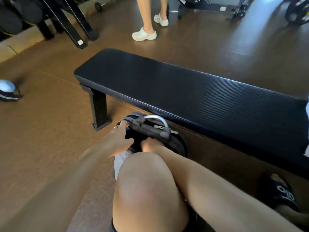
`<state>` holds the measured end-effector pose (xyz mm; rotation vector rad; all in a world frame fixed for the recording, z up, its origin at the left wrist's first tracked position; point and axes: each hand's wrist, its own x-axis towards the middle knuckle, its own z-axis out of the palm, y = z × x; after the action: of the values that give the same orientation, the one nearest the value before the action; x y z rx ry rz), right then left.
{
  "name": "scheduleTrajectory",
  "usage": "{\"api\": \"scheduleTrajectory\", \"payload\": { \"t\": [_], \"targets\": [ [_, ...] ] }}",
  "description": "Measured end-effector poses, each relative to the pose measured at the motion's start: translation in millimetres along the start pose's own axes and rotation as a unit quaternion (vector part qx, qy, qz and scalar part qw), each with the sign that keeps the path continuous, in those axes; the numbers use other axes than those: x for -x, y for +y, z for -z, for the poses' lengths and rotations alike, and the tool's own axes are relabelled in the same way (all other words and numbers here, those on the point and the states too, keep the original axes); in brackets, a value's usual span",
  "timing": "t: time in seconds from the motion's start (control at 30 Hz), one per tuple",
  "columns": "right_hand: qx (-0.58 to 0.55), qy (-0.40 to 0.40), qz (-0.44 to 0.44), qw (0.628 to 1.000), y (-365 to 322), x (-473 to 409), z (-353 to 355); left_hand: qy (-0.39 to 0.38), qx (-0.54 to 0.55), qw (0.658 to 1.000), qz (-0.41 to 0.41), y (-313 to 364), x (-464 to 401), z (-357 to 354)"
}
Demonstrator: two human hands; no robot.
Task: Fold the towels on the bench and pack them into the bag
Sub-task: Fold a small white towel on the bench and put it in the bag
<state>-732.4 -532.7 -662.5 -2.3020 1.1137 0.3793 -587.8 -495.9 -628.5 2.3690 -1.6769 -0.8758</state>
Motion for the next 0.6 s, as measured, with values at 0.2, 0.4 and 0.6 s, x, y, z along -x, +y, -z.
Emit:
{"api": "scheduleTrajectory", "payload": {
  "t": [0.2, 0.4, 0.6],
  "targets": [
    [-0.115, -0.035, 0.032, 0.992, 21, 14, 14, 0.027, -0.008, 0.999, -0.033, 37, -16, 8],
    [-0.272, 0.082, 0.042, 0.958, 77, 107, 115, 0.043, 0.031, 0.985, -0.165, 149, -25, 41],
    [-0.061, 0.258, -0.242, 0.933, 221, 228, 141, -0.100, 0.034, 0.938, -0.330, 298, 0, -13]
  ]
}}
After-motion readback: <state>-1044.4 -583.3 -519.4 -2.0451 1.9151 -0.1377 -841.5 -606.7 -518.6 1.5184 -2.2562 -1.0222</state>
